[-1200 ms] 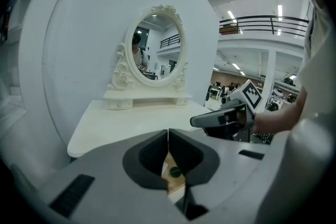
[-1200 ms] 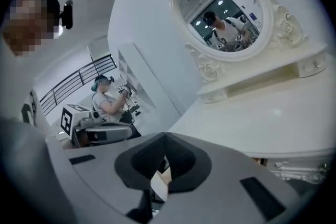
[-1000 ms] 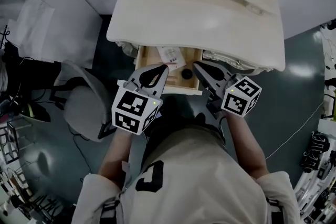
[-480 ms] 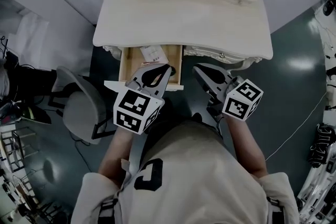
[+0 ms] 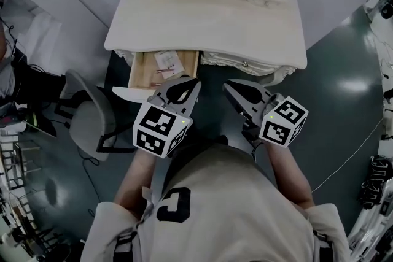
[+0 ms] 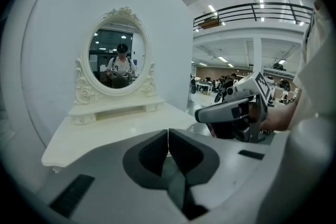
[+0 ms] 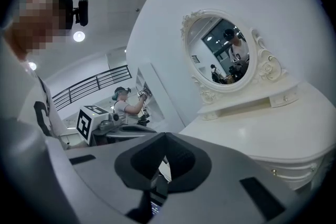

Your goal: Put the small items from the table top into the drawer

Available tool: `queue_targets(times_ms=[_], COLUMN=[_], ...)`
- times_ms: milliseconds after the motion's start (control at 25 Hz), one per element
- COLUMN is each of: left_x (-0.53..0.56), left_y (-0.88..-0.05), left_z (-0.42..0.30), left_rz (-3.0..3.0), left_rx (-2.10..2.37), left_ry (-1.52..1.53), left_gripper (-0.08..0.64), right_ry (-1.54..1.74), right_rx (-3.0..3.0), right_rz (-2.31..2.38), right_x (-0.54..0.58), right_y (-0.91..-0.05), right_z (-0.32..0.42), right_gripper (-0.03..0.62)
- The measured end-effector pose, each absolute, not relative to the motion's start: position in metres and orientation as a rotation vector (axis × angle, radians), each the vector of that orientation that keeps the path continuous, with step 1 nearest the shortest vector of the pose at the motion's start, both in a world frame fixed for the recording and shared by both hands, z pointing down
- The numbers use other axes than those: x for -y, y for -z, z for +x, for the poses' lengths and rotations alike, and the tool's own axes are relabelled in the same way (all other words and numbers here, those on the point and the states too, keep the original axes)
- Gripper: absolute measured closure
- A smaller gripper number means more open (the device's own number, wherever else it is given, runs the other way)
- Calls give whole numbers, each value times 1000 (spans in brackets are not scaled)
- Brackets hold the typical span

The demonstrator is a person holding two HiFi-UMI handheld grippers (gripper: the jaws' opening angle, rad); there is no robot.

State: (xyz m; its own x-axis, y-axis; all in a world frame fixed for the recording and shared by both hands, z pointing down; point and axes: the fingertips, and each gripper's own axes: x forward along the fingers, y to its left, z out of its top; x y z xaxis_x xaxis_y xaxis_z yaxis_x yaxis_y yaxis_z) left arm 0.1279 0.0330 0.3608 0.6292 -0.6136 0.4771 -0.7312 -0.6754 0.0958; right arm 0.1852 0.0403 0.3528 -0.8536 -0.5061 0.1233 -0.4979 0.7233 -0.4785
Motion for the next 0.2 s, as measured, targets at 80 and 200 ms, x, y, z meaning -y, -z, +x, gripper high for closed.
queue_targets(times_ms=[80, 200], left_x=[-39, -52], left_y=[-355, -353], left_z=[136, 146], left_rz=[2579, 2572], left_rx=[1114, 1140], left_ry=[-594, -591], left_gripper=[503, 503], right_ry=[776, 759], right_rx=[-2911, -2925], right_rz=[-809, -776], right_x=[-48, -59], right_y=[-348, -347], right_z=[191, 200], right_gripper=[564, 565])
